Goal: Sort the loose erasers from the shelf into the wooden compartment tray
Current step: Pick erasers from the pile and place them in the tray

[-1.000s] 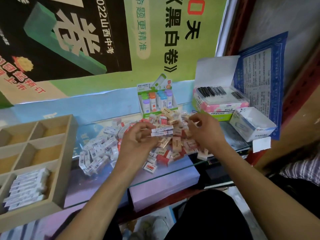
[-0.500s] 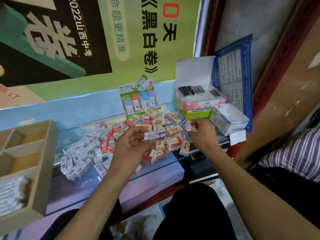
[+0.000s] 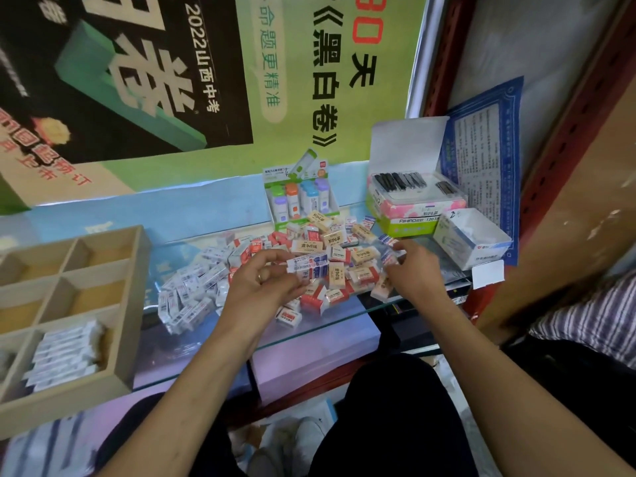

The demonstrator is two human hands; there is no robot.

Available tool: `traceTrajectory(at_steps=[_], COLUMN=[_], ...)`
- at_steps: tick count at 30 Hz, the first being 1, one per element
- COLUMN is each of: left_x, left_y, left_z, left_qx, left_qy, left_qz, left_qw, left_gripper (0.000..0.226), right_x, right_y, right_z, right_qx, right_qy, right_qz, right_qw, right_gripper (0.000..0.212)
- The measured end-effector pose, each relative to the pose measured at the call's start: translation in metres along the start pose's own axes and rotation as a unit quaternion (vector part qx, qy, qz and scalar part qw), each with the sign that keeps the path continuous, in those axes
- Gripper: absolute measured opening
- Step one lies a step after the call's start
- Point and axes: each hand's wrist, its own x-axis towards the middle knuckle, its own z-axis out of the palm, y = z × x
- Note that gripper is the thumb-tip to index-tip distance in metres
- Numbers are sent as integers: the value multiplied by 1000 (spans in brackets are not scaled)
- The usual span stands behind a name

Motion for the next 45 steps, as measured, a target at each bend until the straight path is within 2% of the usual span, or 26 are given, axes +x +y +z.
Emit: traceTrajectory(at_steps=[3,5,7,12,17,20,25,28,32,37,41,45], left_x=[-2,-1,-1,-8,-31,-43,-60,-67,-80,-97,-104,-108], left_y=[1,2,3,11,14,13,14,15,16,16,19,15], left_z=[3,3,2,-11,-39,-55,-84,-105,-134,-163,-183,-198], left_qx=[5,5,2,-20,-55,-34,-11,5,59,73,66,37], left_qy=[-8,-14,-24,-44,-9,18,75,105,163,243,283,300], left_qz=[1,0,0,22,60,96,141,164,190,195,194,174], left_qw=[1000,1000,1000,999,997,995,987,981,966,948,937,937], left_gripper=[25,25,26,28,28,28,28,28,31,29,31,35], right_x=[-4,-13,-26,-54,-79,-88,-103,-108,-118,-140,-162,-174], right_y=[-4,-12,-26,-61,-83,-96,-127,-150,-187,-218,-231,-243], right_z=[-2,-4,-3,7,18,23,32,42,65,98,116,128], right_qx=[17,70,126,250,285,309,414,408,326,332,329,322], right_qy=[53,88,91,-5,-118,-168,-213,-244,-316,-351,-403,-382], right_qz=[-19,-67,-129,-211,-280,-282,-238,-253,-312,-312,-325,-351], right_qw=[998,991,979,945,909,893,852,843,834,818,789,792], right_gripper=[28,24,22,22,27,26,17,18,22,16,36,47])
